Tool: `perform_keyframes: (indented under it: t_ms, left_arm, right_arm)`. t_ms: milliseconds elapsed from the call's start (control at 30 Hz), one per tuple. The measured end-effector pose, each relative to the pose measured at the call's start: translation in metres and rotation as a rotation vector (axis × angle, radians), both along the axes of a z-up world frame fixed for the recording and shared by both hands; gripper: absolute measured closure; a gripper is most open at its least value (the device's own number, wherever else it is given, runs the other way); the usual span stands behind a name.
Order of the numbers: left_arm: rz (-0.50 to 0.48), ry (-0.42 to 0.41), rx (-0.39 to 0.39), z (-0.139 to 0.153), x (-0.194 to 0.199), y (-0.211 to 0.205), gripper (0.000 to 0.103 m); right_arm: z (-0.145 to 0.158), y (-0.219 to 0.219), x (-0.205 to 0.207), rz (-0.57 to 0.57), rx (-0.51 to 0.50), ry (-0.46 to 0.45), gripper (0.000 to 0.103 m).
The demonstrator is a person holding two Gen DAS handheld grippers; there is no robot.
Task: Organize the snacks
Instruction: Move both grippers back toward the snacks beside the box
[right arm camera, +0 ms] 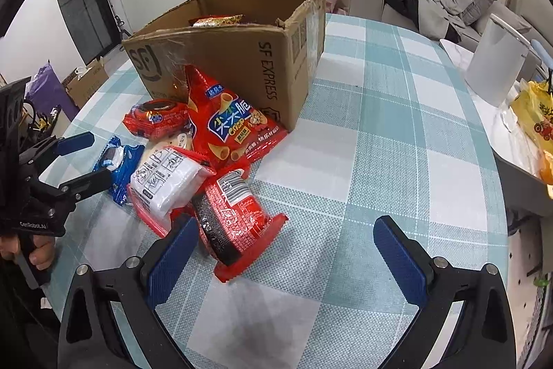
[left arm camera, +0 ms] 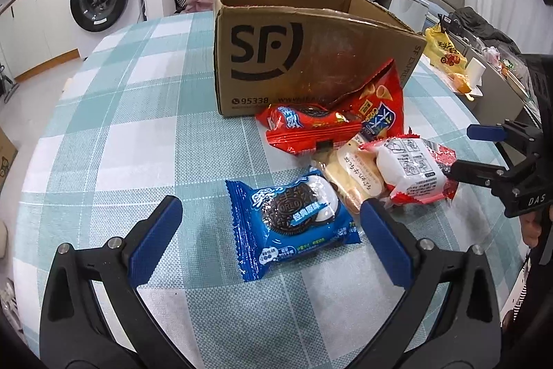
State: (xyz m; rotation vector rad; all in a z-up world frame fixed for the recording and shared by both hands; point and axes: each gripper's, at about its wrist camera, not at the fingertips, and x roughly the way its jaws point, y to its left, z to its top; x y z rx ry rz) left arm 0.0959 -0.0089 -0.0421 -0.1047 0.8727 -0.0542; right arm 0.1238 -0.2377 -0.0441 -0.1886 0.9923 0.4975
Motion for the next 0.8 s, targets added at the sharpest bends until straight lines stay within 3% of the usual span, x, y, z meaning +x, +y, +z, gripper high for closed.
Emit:
perform_keyframes:
  t_ms: [500, 800]
  left_arm:
    - [0.02, 0.026, -0.005, -0.011, 0.01, 0.008, 0.001]
    - [0.046, 0.029, -0.007, -0.012, 0.011, 0.018, 0.001]
  right_arm:
    - [-0.026, 0.024, 0.001, 0.049, -0.073, 0.017, 0.0]
    - [-0.031, 0.013, 0.013, -0.027, -0.037, 0.038, 0.0]
